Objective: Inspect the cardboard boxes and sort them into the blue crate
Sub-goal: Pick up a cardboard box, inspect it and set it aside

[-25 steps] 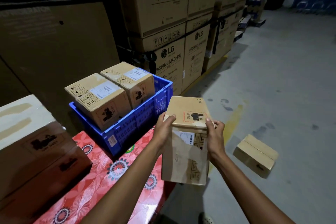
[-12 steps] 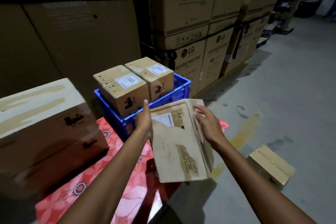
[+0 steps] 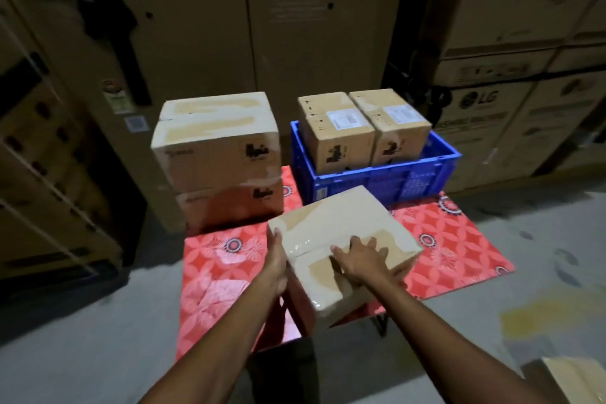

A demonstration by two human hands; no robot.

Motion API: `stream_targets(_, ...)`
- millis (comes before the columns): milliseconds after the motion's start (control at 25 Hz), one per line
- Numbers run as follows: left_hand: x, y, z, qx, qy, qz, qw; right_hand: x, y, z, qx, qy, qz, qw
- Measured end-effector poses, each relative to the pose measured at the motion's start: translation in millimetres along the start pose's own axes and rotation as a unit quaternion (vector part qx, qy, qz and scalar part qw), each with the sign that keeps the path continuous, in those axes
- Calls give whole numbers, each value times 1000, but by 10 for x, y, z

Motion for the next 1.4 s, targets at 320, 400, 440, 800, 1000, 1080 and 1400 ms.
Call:
stream_targets(320,71,476,-788,113,-132,379,909,569,152,-358,-110,-4,-59,992)
stream_targets(400,43,478,-801,116,-154,349,917,371,5,-259,-91,-70,-62,991)
stream_targets(440,38,440,-811,108,-161,341,920,241,-127,-166,-56,-99,-60,992)
stream_targets(800,-237,200,-901,101,-174,385,901,-127,-697,195,-68,-99,59,991)
stream_targets(1000,-1057,-31,-980,114,-192,542,810,346,-193,20,-152,-46,-11,987)
stream_targets(1080,-1310,-91,-991,79,-188,557,805,448,88,11,-187,-23,-33,982)
stream_targets(1400,-1729,-372,-925,1,-138,577,805,480,797,116,-223,-14,-54,973)
Point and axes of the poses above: each hand's wrist, its own z-axis towards the middle knuckle, its own x-axis out of the palm, y = z × x, the point moved 3 cm from there along z, towards the middle knuckle, and after that the axes turned 8 degrees about y, right-handed, at the moved point
